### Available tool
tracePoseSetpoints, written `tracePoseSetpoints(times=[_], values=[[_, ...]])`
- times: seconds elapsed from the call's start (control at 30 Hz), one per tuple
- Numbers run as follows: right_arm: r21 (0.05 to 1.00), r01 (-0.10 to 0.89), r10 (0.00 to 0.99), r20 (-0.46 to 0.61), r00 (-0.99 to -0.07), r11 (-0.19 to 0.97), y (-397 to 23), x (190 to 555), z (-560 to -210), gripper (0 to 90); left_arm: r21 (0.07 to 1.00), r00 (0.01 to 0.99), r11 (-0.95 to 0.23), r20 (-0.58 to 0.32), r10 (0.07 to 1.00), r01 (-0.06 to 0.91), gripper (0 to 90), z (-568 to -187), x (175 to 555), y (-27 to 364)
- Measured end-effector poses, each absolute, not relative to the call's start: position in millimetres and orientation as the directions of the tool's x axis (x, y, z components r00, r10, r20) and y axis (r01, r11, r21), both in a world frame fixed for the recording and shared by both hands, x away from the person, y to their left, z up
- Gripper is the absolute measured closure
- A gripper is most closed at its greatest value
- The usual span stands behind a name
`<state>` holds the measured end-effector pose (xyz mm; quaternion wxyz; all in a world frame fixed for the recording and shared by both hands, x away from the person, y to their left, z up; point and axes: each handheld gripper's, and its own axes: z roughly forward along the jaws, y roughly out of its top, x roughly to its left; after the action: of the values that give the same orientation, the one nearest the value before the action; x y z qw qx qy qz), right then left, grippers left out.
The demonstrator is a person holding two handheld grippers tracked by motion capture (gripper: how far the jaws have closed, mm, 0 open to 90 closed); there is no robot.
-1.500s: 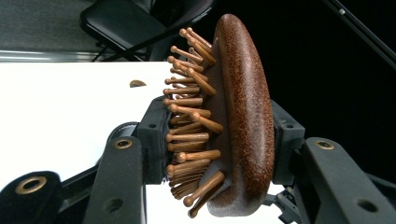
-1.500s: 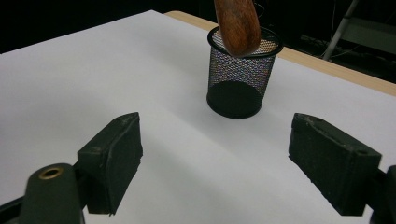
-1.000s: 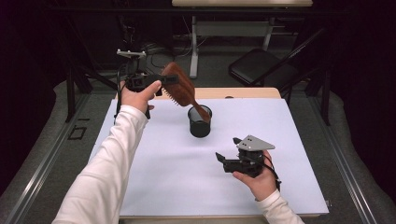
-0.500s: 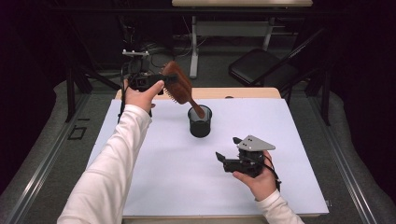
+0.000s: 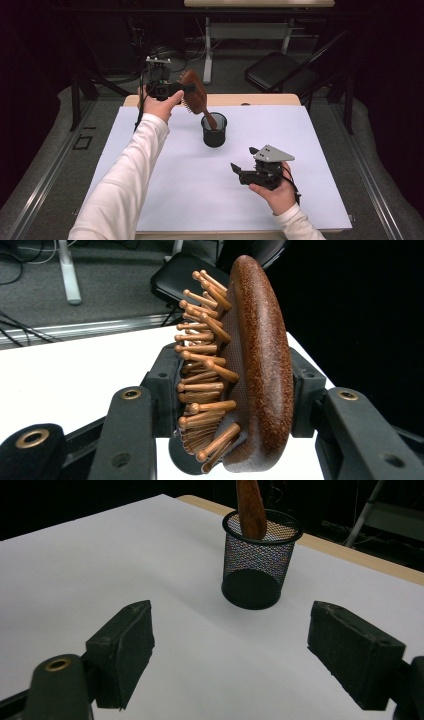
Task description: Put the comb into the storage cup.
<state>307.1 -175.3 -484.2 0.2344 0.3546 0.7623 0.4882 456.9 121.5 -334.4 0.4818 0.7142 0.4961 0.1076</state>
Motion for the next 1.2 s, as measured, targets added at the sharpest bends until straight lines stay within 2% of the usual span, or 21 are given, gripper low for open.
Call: tracePoseSetpoints(times=[0.57,0.9,1.2], values=[[0.909,0.309,0.767,-0.019,-0.641,0.281,-175,308,-485,18.3,0.790,0.482,-0.099,-0.265,0.835,0.605,51.7,-351,465,108],[0.907,0.311,0.765,-0.018,-0.643,0.283,-175,308,-486,18.4,0.799,0.497,-0.187,-0.156,0.854,0.572,51.7,-358,465,95],[0.907,0.313,0.767,-0.016,-0.642,0.281,-176,309,-486,18.7,0.796,0.506,-0.214,-0.130,0.853,0.566,51.6,-363,467,87]])
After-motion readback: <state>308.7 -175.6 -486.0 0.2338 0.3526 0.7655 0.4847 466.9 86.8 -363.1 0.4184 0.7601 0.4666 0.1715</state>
